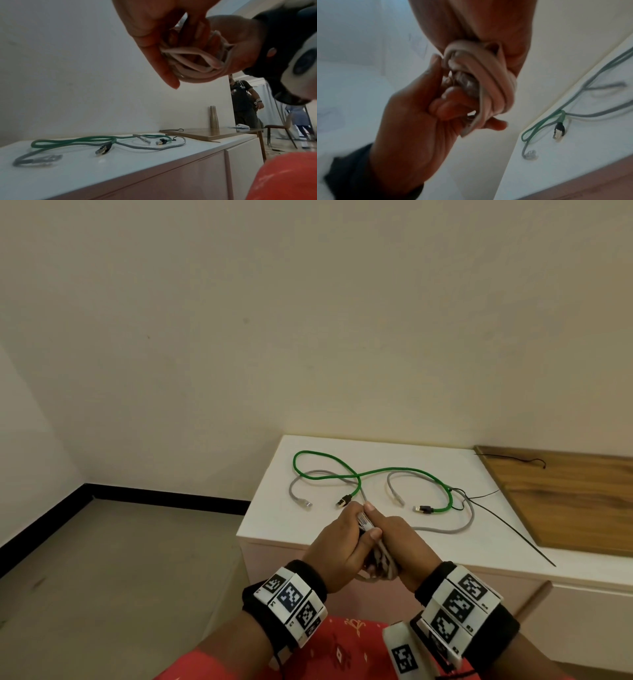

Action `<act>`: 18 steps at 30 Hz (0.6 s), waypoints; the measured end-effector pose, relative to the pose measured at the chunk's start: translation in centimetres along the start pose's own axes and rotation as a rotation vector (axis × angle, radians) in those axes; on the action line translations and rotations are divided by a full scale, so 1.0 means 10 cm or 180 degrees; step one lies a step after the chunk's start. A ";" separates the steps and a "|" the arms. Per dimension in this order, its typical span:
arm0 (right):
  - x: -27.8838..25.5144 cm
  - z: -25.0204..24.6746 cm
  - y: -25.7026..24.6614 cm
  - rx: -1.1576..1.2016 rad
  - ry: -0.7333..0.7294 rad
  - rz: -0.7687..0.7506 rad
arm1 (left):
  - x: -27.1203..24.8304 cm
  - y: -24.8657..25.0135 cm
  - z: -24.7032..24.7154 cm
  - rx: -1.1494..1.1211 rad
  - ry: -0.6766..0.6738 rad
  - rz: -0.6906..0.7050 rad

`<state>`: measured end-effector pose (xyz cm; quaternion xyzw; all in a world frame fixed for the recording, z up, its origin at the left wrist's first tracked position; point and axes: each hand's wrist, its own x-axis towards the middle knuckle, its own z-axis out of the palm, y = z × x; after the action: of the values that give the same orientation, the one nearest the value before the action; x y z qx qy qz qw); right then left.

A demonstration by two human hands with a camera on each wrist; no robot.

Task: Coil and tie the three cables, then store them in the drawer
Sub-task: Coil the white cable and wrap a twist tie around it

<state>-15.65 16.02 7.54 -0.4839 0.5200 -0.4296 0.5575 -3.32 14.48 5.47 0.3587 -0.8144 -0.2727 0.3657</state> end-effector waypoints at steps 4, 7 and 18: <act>0.04 0.03 0.06 -0.0399 0.0728 -0.0598 | -0.01 0.05 0.03 -0.0152 0.0192 -0.0160; 0.03 -0.01 0.10 -0.0721 0.0988 -0.1173 | 0.02 0.04 0.01 -0.0353 0.0570 -0.0395; 0.12 -0.06 0.28 -0.0862 0.0632 -0.1670 | 0.16 0.03 -0.02 -0.1604 0.0877 -0.0979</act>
<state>-16.19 15.28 4.60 -0.6271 0.4818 -0.5309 0.3045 -4.06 13.38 6.49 0.4093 -0.6004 -0.4666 0.5042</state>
